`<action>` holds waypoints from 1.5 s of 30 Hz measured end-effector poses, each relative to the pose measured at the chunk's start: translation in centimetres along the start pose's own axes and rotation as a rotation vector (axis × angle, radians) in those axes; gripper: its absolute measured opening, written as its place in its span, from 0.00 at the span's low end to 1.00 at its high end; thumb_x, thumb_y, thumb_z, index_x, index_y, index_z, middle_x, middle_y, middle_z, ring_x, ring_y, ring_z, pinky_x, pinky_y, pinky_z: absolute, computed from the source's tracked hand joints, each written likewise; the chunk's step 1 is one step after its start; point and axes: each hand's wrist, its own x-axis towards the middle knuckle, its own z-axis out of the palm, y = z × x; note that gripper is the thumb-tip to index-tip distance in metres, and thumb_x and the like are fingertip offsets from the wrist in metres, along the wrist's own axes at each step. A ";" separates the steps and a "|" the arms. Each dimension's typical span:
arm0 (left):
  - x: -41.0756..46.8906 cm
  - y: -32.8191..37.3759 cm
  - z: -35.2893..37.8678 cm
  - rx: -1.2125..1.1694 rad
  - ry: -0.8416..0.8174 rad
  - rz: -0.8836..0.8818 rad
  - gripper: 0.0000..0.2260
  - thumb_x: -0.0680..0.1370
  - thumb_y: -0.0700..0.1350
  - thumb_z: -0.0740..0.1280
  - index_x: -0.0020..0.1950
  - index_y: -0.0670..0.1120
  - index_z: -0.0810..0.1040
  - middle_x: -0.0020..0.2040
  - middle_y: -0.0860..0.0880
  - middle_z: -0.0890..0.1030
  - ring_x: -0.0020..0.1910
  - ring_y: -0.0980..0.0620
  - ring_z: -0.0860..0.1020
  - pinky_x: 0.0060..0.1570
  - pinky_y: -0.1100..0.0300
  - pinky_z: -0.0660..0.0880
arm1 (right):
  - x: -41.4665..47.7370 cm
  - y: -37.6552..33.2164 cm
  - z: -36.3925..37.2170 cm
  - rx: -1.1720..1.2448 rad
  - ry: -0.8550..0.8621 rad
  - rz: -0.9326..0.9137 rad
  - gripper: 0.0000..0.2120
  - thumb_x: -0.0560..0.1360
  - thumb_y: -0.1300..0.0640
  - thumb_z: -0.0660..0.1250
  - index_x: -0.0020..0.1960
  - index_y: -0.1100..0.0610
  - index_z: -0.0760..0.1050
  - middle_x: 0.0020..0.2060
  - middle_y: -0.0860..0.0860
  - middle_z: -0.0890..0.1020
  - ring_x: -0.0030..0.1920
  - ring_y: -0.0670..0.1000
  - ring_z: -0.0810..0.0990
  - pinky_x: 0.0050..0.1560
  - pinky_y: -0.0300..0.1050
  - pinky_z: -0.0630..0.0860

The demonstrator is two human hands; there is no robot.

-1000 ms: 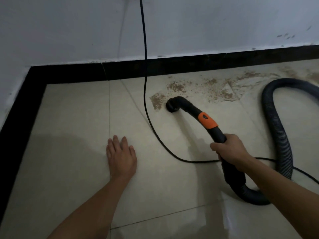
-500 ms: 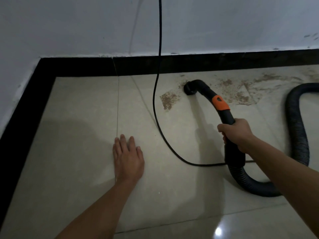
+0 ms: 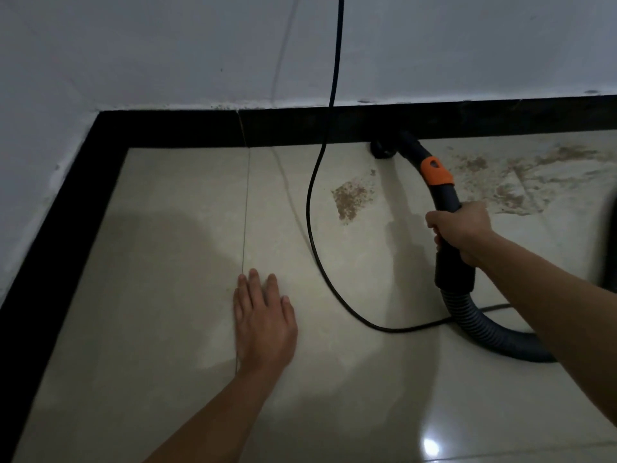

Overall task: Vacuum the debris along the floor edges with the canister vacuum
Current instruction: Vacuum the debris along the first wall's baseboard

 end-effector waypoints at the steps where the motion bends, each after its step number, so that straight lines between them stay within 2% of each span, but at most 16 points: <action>1: 0.1 0.0 0.0 0.002 0.003 0.000 0.23 0.78 0.49 0.54 0.70 0.40 0.72 0.71 0.35 0.68 0.72 0.35 0.63 0.71 0.43 0.61 | 0.0 0.0 0.1 -0.007 -0.009 -0.008 0.09 0.67 0.64 0.71 0.46 0.63 0.75 0.32 0.57 0.78 0.25 0.54 0.75 0.29 0.44 0.75; 6: 0.1 0.0 0.0 0.002 0.000 -0.001 0.25 0.78 0.50 0.51 0.69 0.40 0.72 0.71 0.35 0.68 0.72 0.35 0.64 0.71 0.43 0.61 | -0.7 -1.4 -1.0 -0.066 -0.170 -0.031 0.06 0.67 0.67 0.70 0.40 0.63 0.74 0.24 0.54 0.76 0.18 0.50 0.73 0.22 0.42 0.75; 10: 0.1 -0.1 0.0 -0.010 -0.006 -0.002 0.25 0.78 0.50 0.51 0.69 0.40 0.72 0.71 0.35 0.69 0.71 0.35 0.64 0.70 0.42 0.62 | -2.0 0.4 -3.1 -0.137 -0.120 -0.032 0.05 0.66 0.66 0.71 0.40 0.64 0.75 0.23 0.54 0.77 0.19 0.51 0.73 0.23 0.40 0.73; 13: 0.1 -0.1 -0.1 -0.018 -0.006 -0.002 0.24 0.78 0.49 0.53 0.69 0.40 0.73 0.70 0.34 0.69 0.71 0.34 0.65 0.70 0.42 0.63 | -3.7 2.4 -4.7 -0.222 -0.169 -0.053 0.05 0.66 0.65 0.72 0.38 0.64 0.76 0.20 0.53 0.77 0.19 0.52 0.74 0.23 0.40 0.73; 18: 0.0 -0.2 -0.2 -0.040 -0.003 0.004 0.23 0.77 0.48 0.56 0.68 0.39 0.73 0.70 0.34 0.69 0.71 0.34 0.65 0.70 0.42 0.63 | -6.8 5.1 -6.2 -0.309 -0.167 -0.109 0.05 0.67 0.63 0.72 0.40 0.63 0.77 0.20 0.53 0.78 0.20 0.51 0.75 0.25 0.42 0.73; 27: -0.1 -0.1 -0.2 -0.053 0.015 0.008 0.24 0.78 0.48 0.53 0.68 0.39 0.73 0.70 0.34 0.69 0.71 0.34 0.65 0.70 0.42 0.62 | -11.9 7.9 -6.7 -0.289 -0.257 -0.121 0.05 0.68 0.64 0.71 0.39 0.61 0.75 0.21 0.53 0.77 0.20 0.50 0.75 0.23 0.42 0.72; 30: -0.1 -0.1 -0.2 -0.055 0.019 0.011 0.23 0.77 0.48 0.54 0.68 0.39 0.74 0.70 0.34 0.70 0.70 0.34 0.65 0.69 0.42 0.63 | -12.3 8.5 -5.7 -0.279 -0.189 -0.147 0.06 0.67 0.62 0.72 0.40 0.59 0.75 0.21 0.51 0.76 0.20 0.49 0.75 0.23 0.42 0.72; 36: -0.1 -0.1 -0.1 -0.055 0.015 0.002 0.23 0.77 0.48 0.54 0.69 0.40 0.73 0.70 0.35 0.69 0.71 0.34 0.65 0.70 0.43 0.63 | -9.8 5.3 -2.7 -0.192 -0.117 -0.137 0.06 0.67 0.62 0.72 0.40 0.60 0.76 0.23 0.52 0.77 0.19 0.49 0.75 0.23 0.40 0.71; 41: 0.0 0.0 -0.1 -0.046 0.008 -0.003 0.23 0.77 0.48 0.56 0.69 0.40 0.73 0.71 0.35 0.69 0.71 0.35 0.64 0.70 0.44 0.62 | -8.9 3.3 -1.1 -0.195 -0.237 -0.107 0.06 0.67 0.63 0.72 0.41 0.61 0.75 0.23 0.52 0.77 0.20 0.50 0.75 0.23 0.39 0.72; 45: 0.0 0.0 -0.1 -0.038 0.001 -0.001 0.23 0.78 0.48 0.55 0.70 0.40 0.72 0.71 0.35 0.68 0.72 0.35 0.64 0.71 0.44 0.61 | -8.8 3.1 -0.8 -0.225 -0.153 -0.130 0.06 0.68 0.62 0.72 0.43 0.60 0.75 0.27 0.55 0.79 0.22 0.51 0.76 0.25 0.40 0.72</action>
